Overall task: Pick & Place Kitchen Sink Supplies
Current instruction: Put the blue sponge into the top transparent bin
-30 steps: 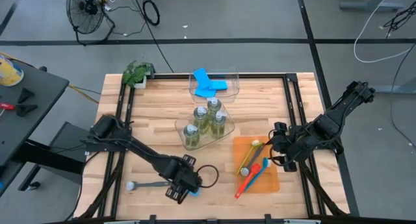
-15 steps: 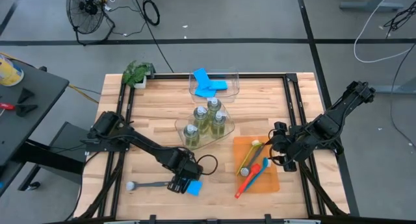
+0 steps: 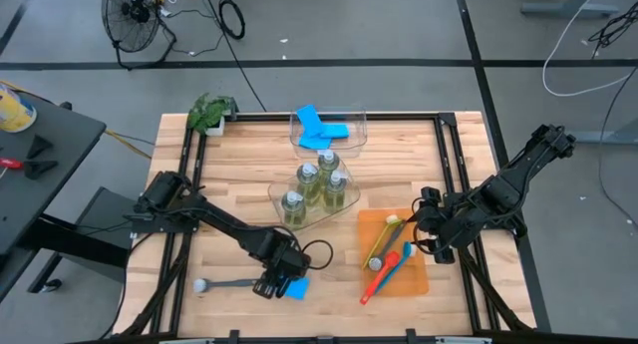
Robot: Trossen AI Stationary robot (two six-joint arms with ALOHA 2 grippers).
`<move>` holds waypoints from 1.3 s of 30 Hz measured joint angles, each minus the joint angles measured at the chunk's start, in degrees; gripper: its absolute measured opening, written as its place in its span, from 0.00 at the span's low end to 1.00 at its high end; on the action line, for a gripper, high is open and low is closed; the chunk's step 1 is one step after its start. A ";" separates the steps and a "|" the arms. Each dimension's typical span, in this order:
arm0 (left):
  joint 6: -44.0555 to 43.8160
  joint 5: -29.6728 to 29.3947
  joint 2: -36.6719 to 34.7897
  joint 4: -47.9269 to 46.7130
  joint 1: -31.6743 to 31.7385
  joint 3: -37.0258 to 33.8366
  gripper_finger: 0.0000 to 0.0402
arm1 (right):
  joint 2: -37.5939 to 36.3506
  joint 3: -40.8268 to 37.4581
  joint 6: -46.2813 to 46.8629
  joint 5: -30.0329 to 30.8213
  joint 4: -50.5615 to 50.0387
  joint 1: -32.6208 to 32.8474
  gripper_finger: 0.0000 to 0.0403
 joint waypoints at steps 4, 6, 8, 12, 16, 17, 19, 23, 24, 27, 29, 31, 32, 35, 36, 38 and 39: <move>0.60 1.13 0.00 0.02 0.02 0.00 0.36 | 0.00 0.00 0.00 0.35 0.00 0.02 0.66; 0.68 1.86 0.00 0.04 0.02 0.00 0.29 | 0.00 0.00 -0.04 0.67 0.00 0.01 0.66; 0.66 2.20 0.00 -0.02 0.01 0.00 0.23 | 0.00 0.00 -0.04 1.04 0.00 0.00 0.66; 0.29 2.69 0.00 -0.01 0.01 0.00 0.10 | 0.00 0.00 -0.04 1.54 0.00 0.00 0.66; 0.18 4.39 0.00 -0.02 0.02 0.00 0.02 | 0.00 0.00 -0.06 1.54 0.00 0.00 0.66; 0.06 4.46 0.00 -0.04 0.02 0.02 0.02 | 0.00 0.00 -0.04 1.54 0.00 0.00 0.66; -0.31 4.48 0.00 -0.09 0.02 0.02 0.01 | 0.00 0.00 -0.05 1.54 -0.01 0.00 0.66; -2.50 4.84 0.00 -0.11 0.39 0.04 0.01 | 0.00 0.00 -0.07 2.10 -0.01 0.02 0.66; -3.02 5.25 0.00 -0.20 0.54 0.14 0.01 | 0.00 0.00 -0.07 2.23 0.00 0.00 0.66; -3.05 5.70 0.00 -2.01 0.63 1.70 0.01 | 0.00 0.00 -0.08 2.53 0.00 0.00 0.66; -2.14 4.98 0.00 -3.48 0.84 3.22 0.01 | 0.00 0.00 -0.17 2.53 0.00 0.00 0.66; -1.31 4.69 0.00 -5.03 1.17 5.21 0.00 | 0.00 0.00 -0.48 2.53 -0.02 0.02 0.66; -0.84 4.61 0.00 -5.42 1.36 6.26 0.00 | 0.00 0.00 -0.51 2.55 -0.02 0.00 0.66; 0.06 3.94 0.00 -6.50 2.17 8.89 0.00 | 0.00 0.00 -0.52 2.55 -0.02 0.00 0.66; 0.34 3.58 0.00 -6.66 2.42 9.80 0.00 | 0.00 0.00 -0.52 2.55 0.00 0.02 0.66; 1.42 3.27 -0.02 -6.65 3.03 11.17 0.00 | 0.00 0.00 -0.52 2.55 -0.02 0.00 0.66; 1.84 2.98 -0.02 -7.22 3.29 11.57 0.00 | 0.00 0.00 -0.52 2.55 0.00 0.01 0.66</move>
